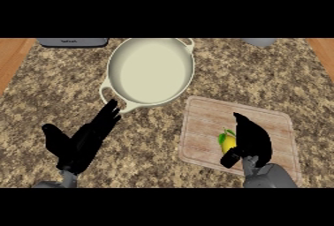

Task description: Pick the lemon from the cutting board and place it in the pot

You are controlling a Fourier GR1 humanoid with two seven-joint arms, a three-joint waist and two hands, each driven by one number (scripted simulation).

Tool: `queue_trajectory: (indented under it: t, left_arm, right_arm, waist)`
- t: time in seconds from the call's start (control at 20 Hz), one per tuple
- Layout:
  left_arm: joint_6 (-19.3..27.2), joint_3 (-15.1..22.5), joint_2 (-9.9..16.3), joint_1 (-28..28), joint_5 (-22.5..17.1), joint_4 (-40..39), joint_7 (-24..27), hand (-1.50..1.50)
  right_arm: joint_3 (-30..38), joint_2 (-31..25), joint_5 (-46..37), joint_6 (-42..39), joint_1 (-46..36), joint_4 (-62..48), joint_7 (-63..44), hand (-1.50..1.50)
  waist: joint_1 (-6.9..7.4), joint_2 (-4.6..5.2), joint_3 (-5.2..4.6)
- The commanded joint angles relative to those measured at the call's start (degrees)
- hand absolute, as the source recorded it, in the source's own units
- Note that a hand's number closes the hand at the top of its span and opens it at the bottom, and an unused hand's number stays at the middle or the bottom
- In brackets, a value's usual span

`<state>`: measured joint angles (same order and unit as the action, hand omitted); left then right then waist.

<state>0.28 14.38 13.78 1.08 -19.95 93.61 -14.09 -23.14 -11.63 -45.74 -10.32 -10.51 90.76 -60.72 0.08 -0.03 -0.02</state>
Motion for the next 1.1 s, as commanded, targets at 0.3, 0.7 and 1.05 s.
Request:
queue_trajectory:
  t: [0.3,0.7,1.05]
  left_arm:
    - [-3.99,-3.18,-3.53,2.61,3.69,-7.03,3.75,0.00]
    - [-4.47,-4.52,-5.14,1.81,3.66,-0.95,-2.81,0.00]
    - [-4.05,-2.61,-4.92,-0.10,3.79,0.99,-2.44,0.00]
  right_arm:
    - [2.98,4.08,-2.55,2.01,-1.27,-8.65,10.34,1.50]
    - [1.01,7.56,-9.45,2.69,-0.64,-7.42,10.20,1.50]
    - [-18.38,11.53,-7.94,18.94,-0.37,-3.38,-21.69,1.50]
  waist:
    - [-0.03,0.08,0.01]
    - [-0.01,0.03,0.02]
    - [1.57,-0.06,-0.01]
